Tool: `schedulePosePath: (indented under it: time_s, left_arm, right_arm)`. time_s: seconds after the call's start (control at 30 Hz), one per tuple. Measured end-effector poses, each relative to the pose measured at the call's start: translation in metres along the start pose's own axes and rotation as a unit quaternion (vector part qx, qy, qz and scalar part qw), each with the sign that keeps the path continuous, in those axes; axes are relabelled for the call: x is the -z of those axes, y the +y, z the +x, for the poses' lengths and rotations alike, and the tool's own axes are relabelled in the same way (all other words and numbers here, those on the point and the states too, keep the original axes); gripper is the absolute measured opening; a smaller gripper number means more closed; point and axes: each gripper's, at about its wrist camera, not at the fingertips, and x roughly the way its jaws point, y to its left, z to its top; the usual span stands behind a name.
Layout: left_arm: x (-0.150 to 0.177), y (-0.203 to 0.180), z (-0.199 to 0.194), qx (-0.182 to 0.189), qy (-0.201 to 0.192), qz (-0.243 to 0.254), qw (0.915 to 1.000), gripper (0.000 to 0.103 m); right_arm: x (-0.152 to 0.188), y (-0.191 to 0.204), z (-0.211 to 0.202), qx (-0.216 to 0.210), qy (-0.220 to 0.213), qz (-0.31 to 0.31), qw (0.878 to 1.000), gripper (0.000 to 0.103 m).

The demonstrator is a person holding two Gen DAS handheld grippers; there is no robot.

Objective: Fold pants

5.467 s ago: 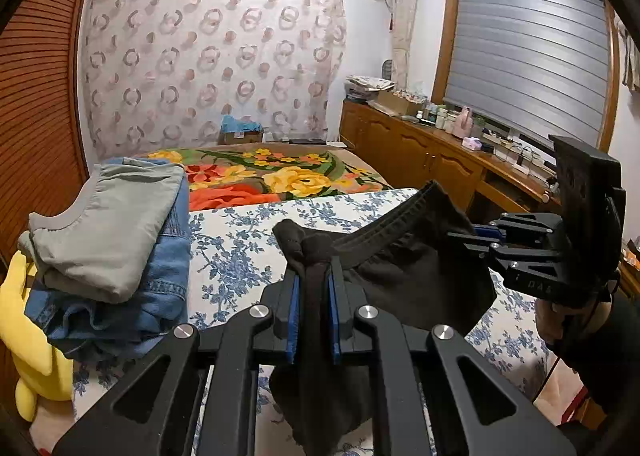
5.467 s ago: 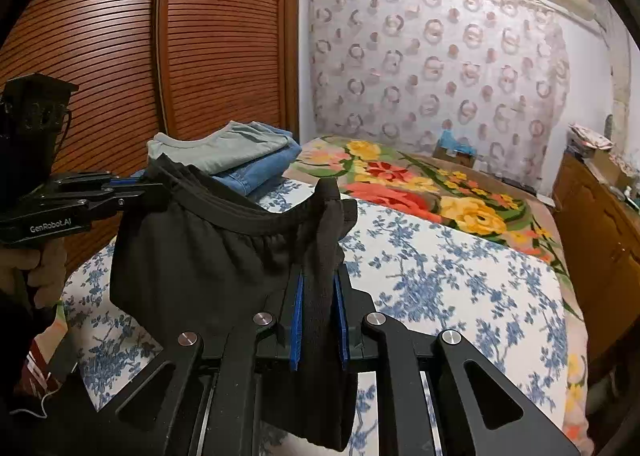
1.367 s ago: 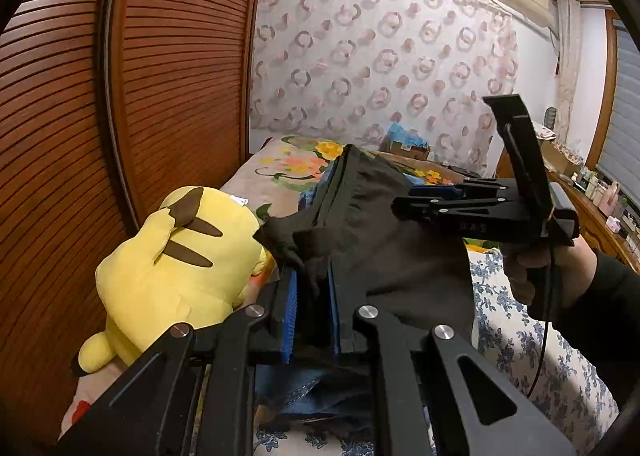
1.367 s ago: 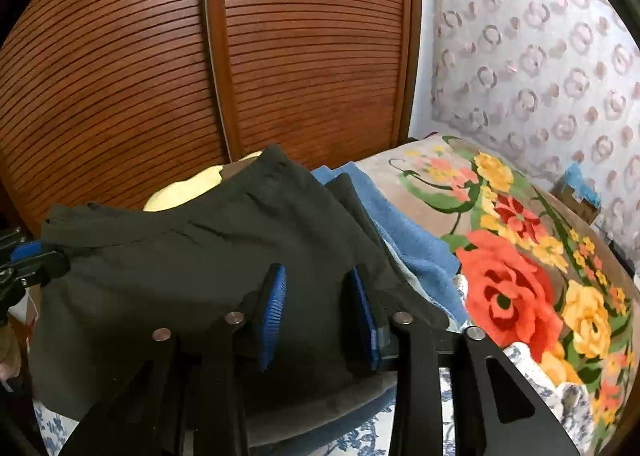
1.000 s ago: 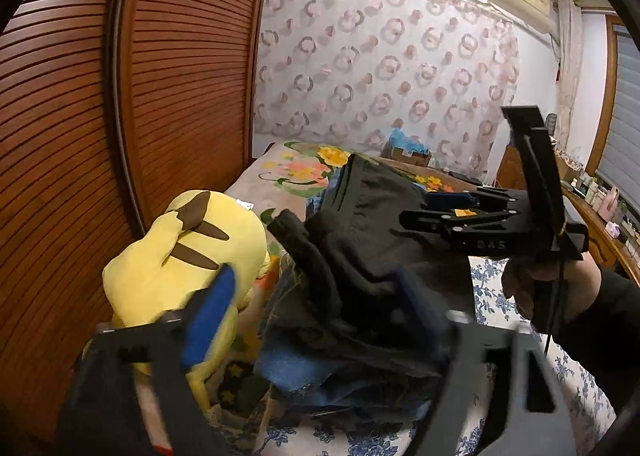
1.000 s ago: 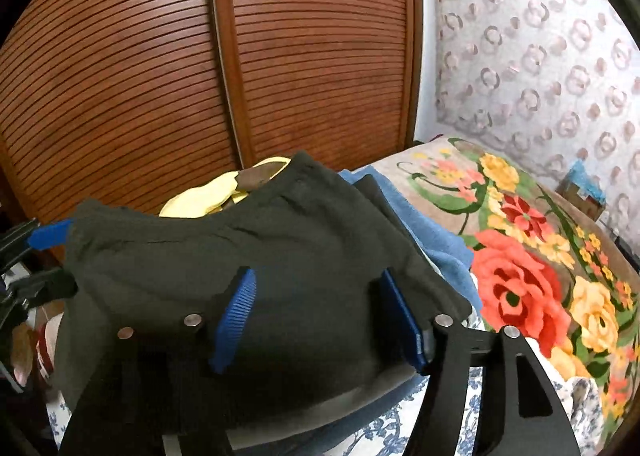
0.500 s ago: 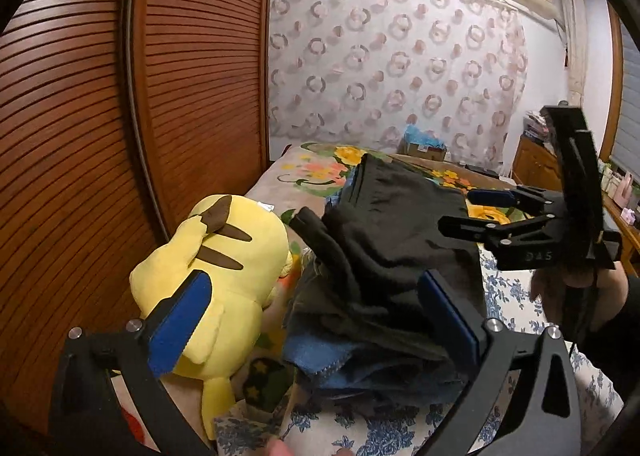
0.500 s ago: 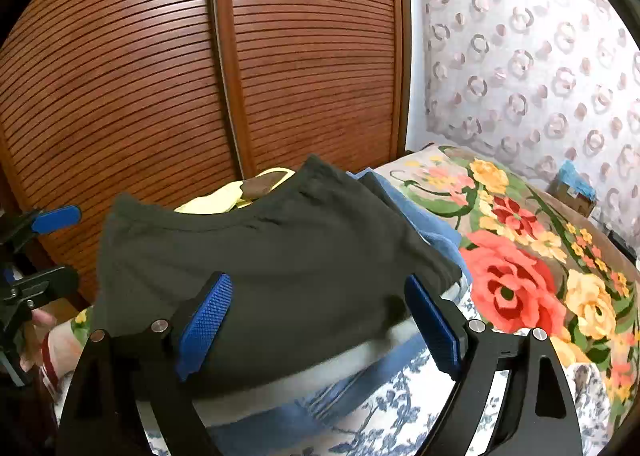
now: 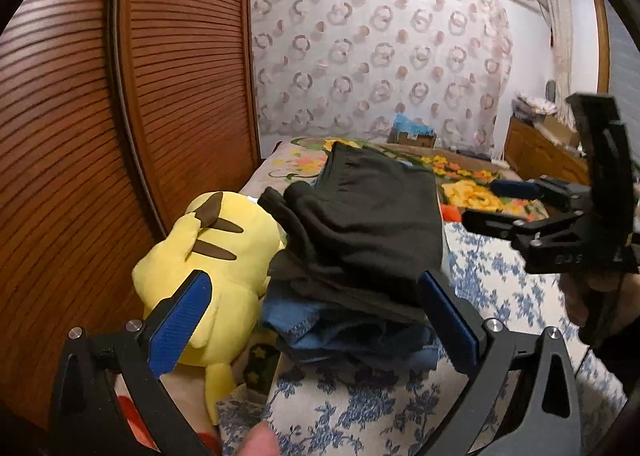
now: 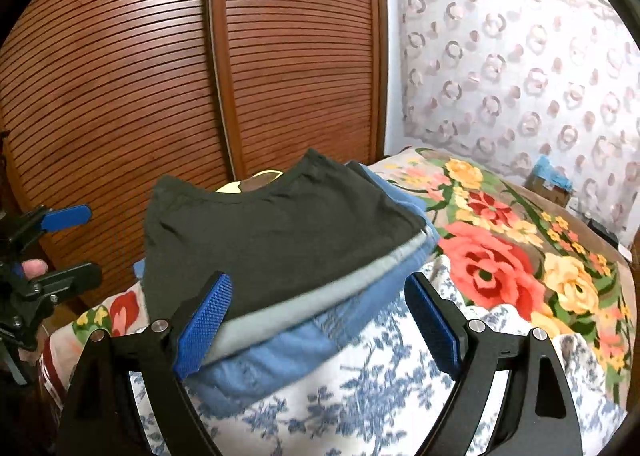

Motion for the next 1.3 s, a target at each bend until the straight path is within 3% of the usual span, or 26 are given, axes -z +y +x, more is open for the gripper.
schedulePosePath:
  time_s: [0.27,0.63,1.03,1.3]
  left_arm:
    - [0.007,-0.015,-0.024,0.054,-0.014,0.005,0.9984,0.103]
    - [0.02,-0.049,-0.042,0.08,-0.016,0.028,0.9963,0.103]
    - [0.041,-0.087,-0.055,0.125,-0.008,0.047,0.991,0.103]
    - [0.047,-0.108,-0.066,0.138,-0.002,0.067,0.9882,0.103]
  right_arm:
    - [0.024,0.022,-0.043,0.039,-0.009,0.012,0.999,0.089]
    - [0.063,0.043,-0.099,0.094,-0.025,0.073,0.993,0.089]
    - [0.097,0.083,-0.157,0.185,-0.022,0.099,0.977,0.089]
    - [0.117,0.108,-0.192,0.219,-0.026,0.13,0.967,0.089]
